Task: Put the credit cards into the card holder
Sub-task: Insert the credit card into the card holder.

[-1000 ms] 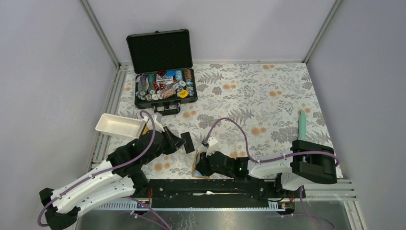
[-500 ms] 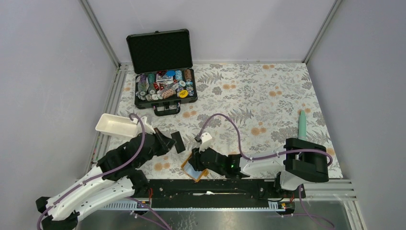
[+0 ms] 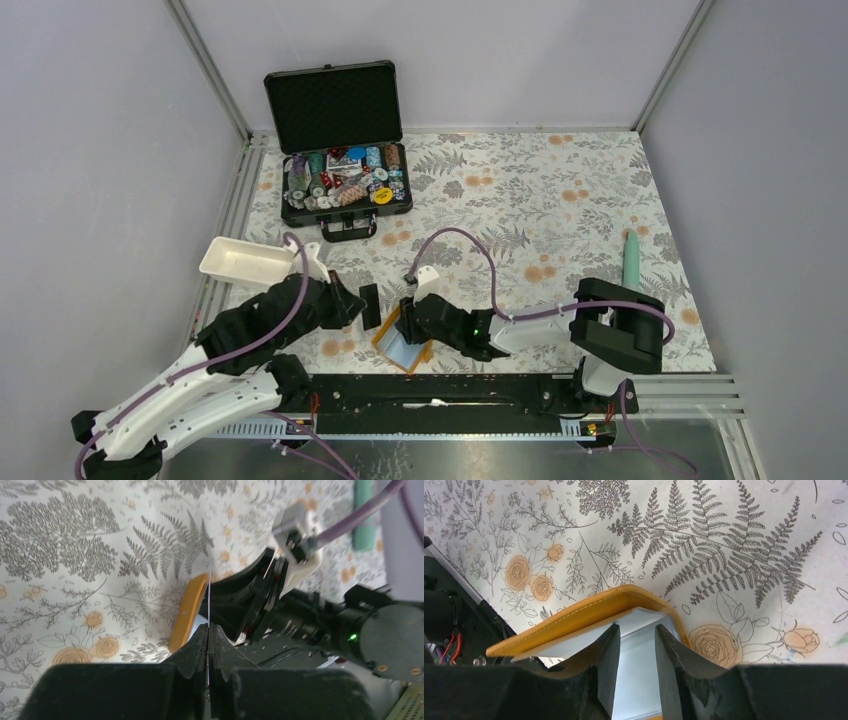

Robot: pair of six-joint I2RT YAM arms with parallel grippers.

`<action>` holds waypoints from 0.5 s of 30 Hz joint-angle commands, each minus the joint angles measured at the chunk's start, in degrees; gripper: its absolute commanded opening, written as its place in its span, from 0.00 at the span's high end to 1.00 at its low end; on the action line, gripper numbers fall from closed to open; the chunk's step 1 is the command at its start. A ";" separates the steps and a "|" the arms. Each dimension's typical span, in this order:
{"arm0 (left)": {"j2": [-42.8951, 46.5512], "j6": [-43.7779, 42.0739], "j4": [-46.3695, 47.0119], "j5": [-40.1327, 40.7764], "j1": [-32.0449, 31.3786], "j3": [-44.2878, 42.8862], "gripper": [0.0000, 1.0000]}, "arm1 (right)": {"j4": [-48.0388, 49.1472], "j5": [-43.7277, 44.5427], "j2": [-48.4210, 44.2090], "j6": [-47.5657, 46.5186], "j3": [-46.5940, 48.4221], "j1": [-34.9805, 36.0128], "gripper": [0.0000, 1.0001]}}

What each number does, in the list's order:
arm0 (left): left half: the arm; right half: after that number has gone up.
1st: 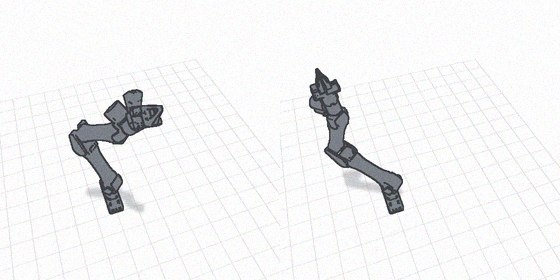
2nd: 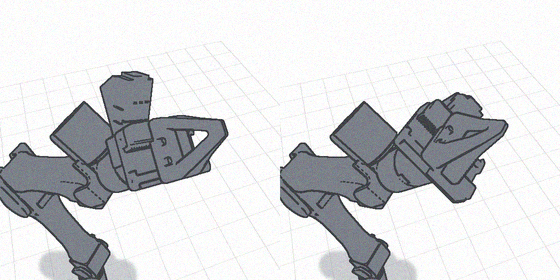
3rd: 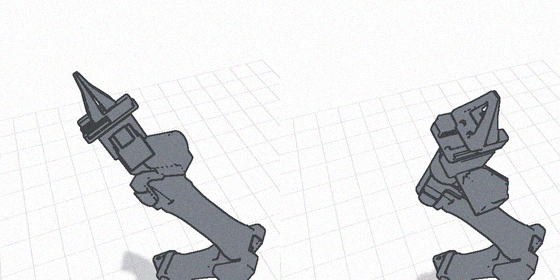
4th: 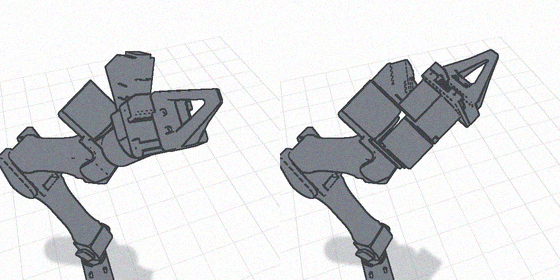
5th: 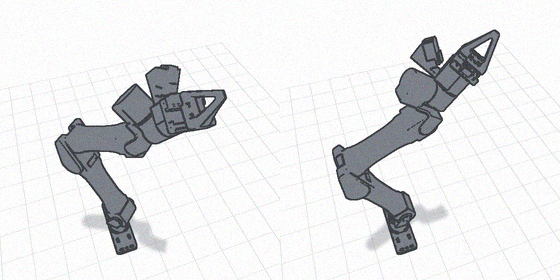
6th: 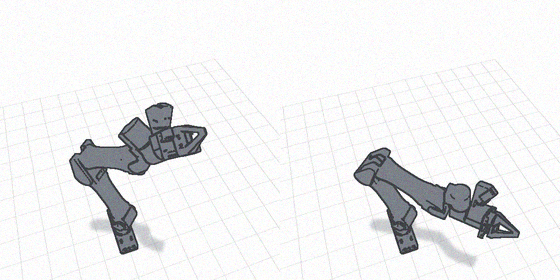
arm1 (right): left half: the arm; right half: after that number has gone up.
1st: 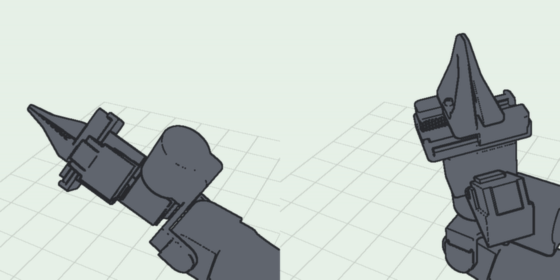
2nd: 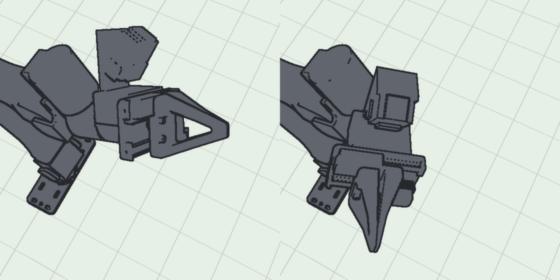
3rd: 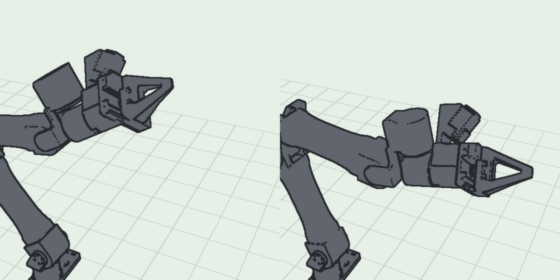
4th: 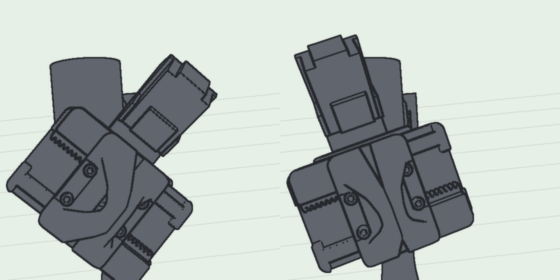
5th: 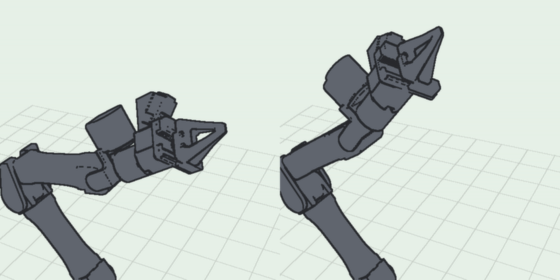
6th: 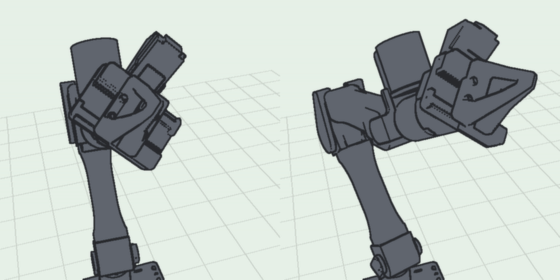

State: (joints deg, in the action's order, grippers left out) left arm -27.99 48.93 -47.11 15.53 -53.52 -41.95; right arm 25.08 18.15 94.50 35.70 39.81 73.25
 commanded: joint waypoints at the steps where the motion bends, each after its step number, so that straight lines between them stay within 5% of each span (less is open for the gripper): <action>1: -4.46 -2.91 -1.63 -6.02 0.21 -1.26 1.00 | 0.68 -3.00 1.50 -1.35 2.78 -2.27 0.61; 15: -7.96 -2.11 8.47 -15.20 0.22 3.66 1.00 | -1.51 -9.62 7.68 -1.23 7.19 -3.98 0.63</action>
State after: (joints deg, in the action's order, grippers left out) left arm -35.16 46.94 -45.76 5.39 -53.52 -40.27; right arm 24.88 10.46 100.64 35.33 44.77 69.67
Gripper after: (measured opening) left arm 0.035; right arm 0.378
